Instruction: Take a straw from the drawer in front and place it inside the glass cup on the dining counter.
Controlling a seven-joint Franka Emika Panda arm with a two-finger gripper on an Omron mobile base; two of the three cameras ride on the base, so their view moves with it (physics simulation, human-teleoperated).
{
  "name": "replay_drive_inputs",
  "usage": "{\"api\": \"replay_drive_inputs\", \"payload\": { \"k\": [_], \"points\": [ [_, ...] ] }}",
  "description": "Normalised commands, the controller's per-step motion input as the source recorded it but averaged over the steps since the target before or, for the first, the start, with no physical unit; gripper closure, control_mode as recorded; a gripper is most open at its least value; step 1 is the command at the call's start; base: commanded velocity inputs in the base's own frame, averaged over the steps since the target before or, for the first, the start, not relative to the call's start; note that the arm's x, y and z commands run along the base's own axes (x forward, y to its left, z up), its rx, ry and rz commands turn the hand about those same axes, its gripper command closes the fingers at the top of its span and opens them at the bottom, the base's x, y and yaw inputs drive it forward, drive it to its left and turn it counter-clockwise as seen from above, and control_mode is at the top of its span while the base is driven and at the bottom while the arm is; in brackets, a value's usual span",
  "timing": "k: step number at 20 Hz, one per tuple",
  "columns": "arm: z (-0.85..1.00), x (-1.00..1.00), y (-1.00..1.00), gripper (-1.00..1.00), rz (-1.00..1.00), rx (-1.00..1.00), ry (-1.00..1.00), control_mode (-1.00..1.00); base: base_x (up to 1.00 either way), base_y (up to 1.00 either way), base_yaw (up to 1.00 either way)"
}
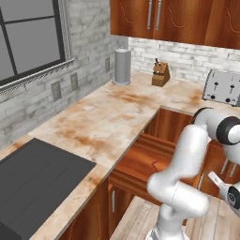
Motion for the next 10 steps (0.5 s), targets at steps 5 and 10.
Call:
{"api": "replay_drive_inputs", "payload": {
  "k": [5,10],
  "points": [
    [1.00,-0.56,-0.06,-1.00,-0.16,-0.14,0.06,-1.00,0.00,0.00,0.00],
    [1.00,-0.27,0.00,-1.00,-0.17,-0.03,0.04,-1.00,0.00,0.00,0.00]
  ]
}}
